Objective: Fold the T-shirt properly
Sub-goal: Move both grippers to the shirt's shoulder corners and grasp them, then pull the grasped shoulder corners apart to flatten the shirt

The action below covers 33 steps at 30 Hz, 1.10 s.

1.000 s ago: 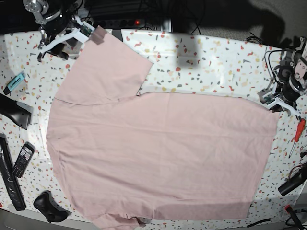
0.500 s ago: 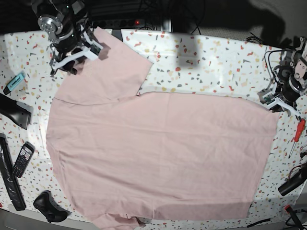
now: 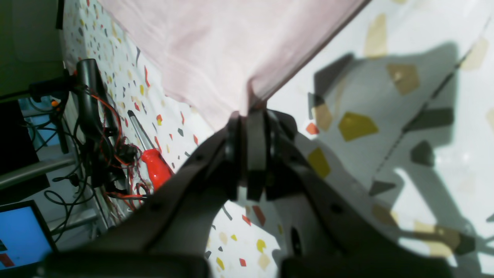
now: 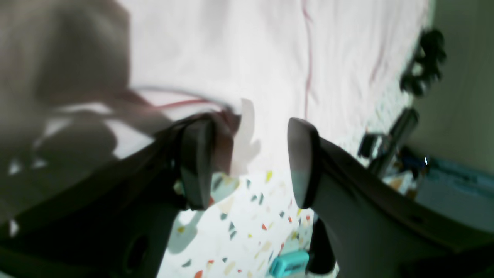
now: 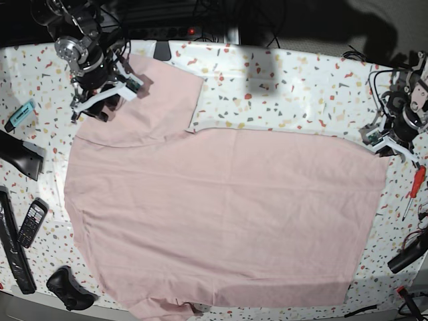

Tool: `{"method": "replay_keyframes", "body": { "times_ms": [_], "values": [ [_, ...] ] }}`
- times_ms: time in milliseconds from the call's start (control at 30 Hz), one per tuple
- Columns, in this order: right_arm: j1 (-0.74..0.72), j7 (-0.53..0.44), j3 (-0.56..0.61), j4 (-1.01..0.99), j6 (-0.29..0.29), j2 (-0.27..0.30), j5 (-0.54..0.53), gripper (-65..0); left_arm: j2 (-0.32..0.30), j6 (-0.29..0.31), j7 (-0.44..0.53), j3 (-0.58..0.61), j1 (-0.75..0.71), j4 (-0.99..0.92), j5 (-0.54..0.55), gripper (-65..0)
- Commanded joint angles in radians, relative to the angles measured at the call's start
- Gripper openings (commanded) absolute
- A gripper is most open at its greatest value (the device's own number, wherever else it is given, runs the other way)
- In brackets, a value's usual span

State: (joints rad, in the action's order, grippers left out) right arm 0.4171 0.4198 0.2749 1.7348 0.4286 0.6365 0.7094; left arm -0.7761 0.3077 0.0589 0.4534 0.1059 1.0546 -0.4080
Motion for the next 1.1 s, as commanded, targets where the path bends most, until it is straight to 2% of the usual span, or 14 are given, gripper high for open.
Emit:
{"method": "replay_keyframes", "body": {
  "times_ms": [0, 100, 167, 300, 467, 600, 700, 767, 867, 933, 1067],
  "values": [
    [-0.002, 0.011, -0.004, 0.005, 0.01, 0.012, 0.002, -34.7, -0.014, 0.033, -0.036, 0.0, 0.0, -0.005, -0.01, -65.0],
    [-0.002, 0.011, -0.004, 0.005, 0.045, 0.012, 0.002, -35.5, -0.014, 0.033, -0.036, 0.0, 0.0, -0.005, -0.01, -65.0],
    [-0.003, 0.011, -0.004, 0.005, 0.071, 0.012, 0.002, -39.6, -0.014, 0.033, -0.036, 0.0, -0.001, -0.005, -0.01, -65.0],
    [-0.016, 0.015, -0.004, 0.004, 0.071, 0.011, -0.037, -48.4, -0.014, 0.033, -0.036, 0.0, -0.001, -0.005, -0.01, -65.0],
    [-0.059, 0.056, -0.004, 0.003, 0.072, 0.009, -0.142, -53.0, -0.014, 0.033, -0.036, 0.0, -0.003, -0.005, -0.01, -65.0],
    [-0.074, 0.055, -0.004, 0.003, 0.073, 0.009, -0.144, -64.7, -0.014, 0.033, -0.036, 0.0, -0.003, -0.005, -0.01, -65.0],
    [-0.073, 0.051, -0.004, 0.003, 0.064, 0.009, -0.111, -65.0, -0.014, 0.033, -0.036, 0.0, -0.003, -0.005, -0.003, -65.0],
    [-0.071, 0.052, -0.004, 0.003, 0.018, 0.01, -0.099, -65.0, -0.014, 0.033, -0.039, 0.0, -0.003, -0.005, 0.032, -65.0],
    [-0.063, 0.052, -0.004, 0.009, -0.111, 0.017, -0.076, -65.0, -0.015, 0.033, -0.098, 0.0, -0.004, 0.002, 0.097, -65.0],
    [-0.054, 0.053, -0.004, 0.022, -0.167, 0.036, -0.053, -65.0, -0.024, 0.033, -0.135, 0.0, -0.007, 0.021, 0.129, -65.0],
    [-0.018, 0.132, -0.007, 0.07, -0.216, 0.068, -0.058, -65.0, -0.068, 0.033, -0.169, -0.001, -0.041, 0.103, 0.193, -65.0]
  ]
}}
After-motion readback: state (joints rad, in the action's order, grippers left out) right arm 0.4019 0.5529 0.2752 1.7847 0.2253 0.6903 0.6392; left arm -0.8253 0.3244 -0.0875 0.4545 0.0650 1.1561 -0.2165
